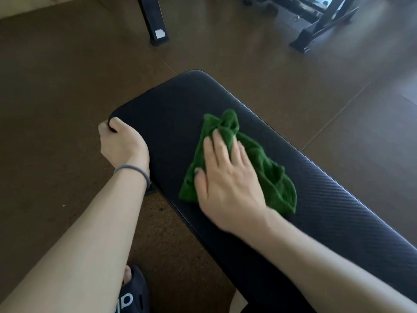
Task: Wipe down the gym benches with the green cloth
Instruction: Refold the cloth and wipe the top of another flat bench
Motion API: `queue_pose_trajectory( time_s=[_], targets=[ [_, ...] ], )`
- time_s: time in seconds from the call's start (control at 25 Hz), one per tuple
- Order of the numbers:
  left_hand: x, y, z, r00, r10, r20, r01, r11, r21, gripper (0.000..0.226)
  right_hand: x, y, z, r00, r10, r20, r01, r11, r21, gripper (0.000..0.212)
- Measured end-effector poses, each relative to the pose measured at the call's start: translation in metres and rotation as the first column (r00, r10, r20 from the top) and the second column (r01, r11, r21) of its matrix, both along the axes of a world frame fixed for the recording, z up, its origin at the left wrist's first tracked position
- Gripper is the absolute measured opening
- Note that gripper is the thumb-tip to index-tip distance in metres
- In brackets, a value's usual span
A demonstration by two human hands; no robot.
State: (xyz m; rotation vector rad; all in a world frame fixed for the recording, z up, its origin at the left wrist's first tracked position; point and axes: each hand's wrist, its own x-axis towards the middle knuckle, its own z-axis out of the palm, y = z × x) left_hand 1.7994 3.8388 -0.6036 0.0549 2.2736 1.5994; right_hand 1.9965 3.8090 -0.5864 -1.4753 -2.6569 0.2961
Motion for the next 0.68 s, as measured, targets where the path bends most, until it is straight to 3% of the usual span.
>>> queue_pose_trajectory(
  time_s=[0.08,0.24,0.44,0.56,0.68],
  targets=[
    [-0.001,0.000,-0.003,1.000,0.013,0.000,-0.013,1.000,0.000,0.039,-0.010,-0.002,-0.002,0.990,0.138,0.040,-0.137,0.990,-0.031,0.071],
    [-0.004,-0.001,-0.008,1.000,0.004,-0.012,-0.004,1.000,0.005,0.040,-0.088,0.084,-0.001,0.960,0.279,-0.002,-0.279,0.960,0.019,0.068],
    [-0.005,0.000,-0.007,1.000,0.015,-0.017,-0.015,1.000,0.009,0.040,-0.088,0.163,0.001,0.998,0.033,-0.056,-0.033,0.999,-0.002,0.059],
    [-0.002,0.000,-0.003,1.000,0.019,-0.016,-0.019,1.000,0.010,0.041,-0.035,0.152,-0.001,0.977,-0.176,-0.119,0.174,0.984,-0.027,0.052],
    [-0.002,-0.001,-0.001,1.000,0.007,-0.014,-0.007,1.000,0.010,0.041,0.042,0.101,0.000,0.934,-0.348,-0.078,0.346,0.937,-0.041,0.043]
  ],
)
